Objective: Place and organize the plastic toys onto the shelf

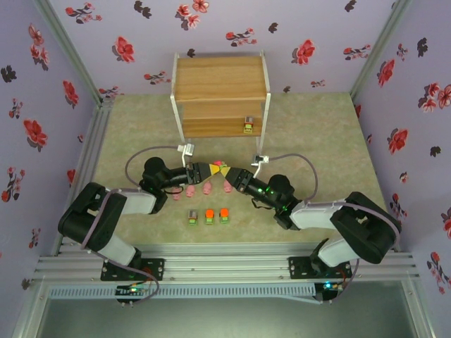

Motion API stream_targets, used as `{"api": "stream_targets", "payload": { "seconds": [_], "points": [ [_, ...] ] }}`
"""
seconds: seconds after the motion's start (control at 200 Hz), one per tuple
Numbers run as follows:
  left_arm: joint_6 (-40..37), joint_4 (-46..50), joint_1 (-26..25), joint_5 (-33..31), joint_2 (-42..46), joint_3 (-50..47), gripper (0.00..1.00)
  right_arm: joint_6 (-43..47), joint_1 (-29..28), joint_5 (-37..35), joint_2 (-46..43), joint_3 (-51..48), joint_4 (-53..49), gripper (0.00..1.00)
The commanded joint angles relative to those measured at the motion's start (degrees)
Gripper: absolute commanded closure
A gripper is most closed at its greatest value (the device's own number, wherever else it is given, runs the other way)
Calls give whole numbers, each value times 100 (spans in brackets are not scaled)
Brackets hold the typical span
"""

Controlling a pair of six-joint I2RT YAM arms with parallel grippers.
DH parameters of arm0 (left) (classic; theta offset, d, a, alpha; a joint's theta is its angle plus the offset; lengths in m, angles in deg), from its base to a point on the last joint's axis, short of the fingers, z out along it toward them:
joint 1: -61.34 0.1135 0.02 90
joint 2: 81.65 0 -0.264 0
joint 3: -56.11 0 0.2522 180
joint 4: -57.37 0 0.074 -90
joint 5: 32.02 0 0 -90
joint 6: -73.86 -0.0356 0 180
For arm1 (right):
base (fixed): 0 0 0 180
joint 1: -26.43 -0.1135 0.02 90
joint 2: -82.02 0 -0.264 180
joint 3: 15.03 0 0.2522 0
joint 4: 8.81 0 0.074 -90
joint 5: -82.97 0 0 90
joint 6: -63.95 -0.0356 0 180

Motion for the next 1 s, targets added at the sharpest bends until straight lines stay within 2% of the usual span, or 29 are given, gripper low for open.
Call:
{"api": "stream_targets", "payload": {
  "seconds": [0.0, 0.2, 0.35, 0.48, 0.64, 0.785, 0.995],
  "points": [
    [-68, -195, 22, 142, 83, 60, 68, -57, 27, 94, -61, -64, 15, 88],
    [-77, -184, 21, 144, 59, 69, 68, 211, 71, 90, -588, -2, -923, 77],
    [-77, -182, 21, 157, 27, 73, 68, 480, 186, 159, -1191, 78, -1772, 72],
    [-62, -182, -4, 197, -40, 125, 68, 1024, 401, 279, -1726, 543, -3609, 72],
    [-77, -183, -81, 256, -146, 193, 68, 1670, 699, 735, -2082, 1062, -5076, 67],
    [-103, -173, -113, 287, -172, 222, 68, 1965, 993, 1305, -2032, 1348, -5526, 59],
    [-121, -173, -175, 372, -246, 286, 69, 2554, 1390, 2430, -1455, 2047, -6300, 58]
  ]
}}
